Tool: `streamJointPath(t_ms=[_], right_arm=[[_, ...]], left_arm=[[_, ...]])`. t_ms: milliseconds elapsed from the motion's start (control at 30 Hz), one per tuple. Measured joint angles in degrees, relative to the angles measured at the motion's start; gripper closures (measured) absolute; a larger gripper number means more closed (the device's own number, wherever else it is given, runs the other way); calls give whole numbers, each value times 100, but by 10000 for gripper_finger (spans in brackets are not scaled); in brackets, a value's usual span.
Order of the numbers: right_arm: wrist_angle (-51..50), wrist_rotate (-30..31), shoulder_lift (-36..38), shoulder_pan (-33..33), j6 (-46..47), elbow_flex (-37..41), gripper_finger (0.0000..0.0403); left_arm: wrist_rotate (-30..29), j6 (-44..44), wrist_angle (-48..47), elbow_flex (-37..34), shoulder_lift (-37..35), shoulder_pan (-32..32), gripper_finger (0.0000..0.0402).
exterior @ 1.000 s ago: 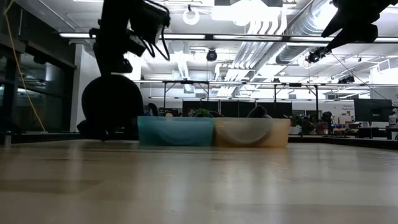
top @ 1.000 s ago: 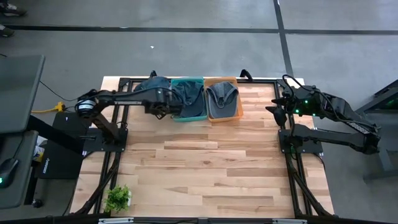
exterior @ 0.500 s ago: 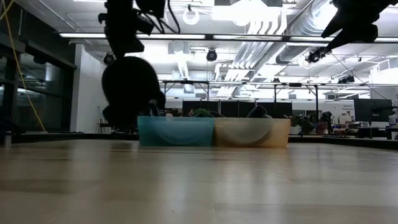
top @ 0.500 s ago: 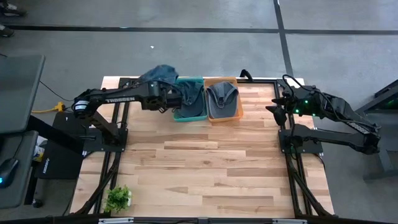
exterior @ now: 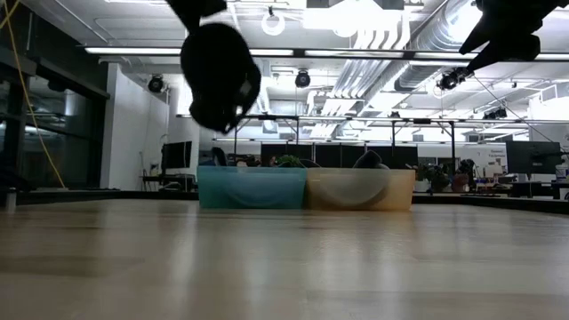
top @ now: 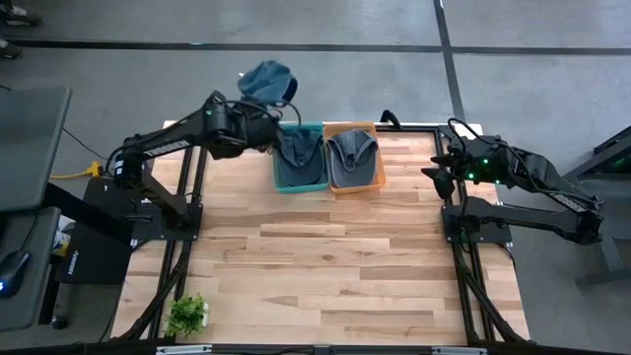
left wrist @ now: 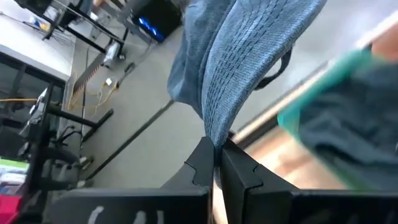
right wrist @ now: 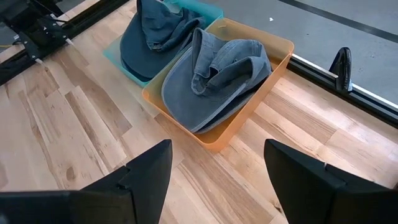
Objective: Pick & Place hat
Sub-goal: Put the blue cap into the green bin
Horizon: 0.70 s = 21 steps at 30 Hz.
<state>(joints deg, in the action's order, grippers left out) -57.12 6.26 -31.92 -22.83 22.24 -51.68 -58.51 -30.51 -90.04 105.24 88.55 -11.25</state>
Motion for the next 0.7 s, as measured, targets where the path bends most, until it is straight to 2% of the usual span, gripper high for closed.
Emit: streamJointPath(t_ms=[367,533,700], right_arm=[[0,23,0,0,-70,0,153],[0,42,0,0,-137,0,153],[0,42,0,0,-176,0,153]], left_arm=[[-313,166,-2,1897,-207,2,400],[-171,-450,9,2571,-234,68,400],[-121,-1046,224,2955,-256,439,400]])
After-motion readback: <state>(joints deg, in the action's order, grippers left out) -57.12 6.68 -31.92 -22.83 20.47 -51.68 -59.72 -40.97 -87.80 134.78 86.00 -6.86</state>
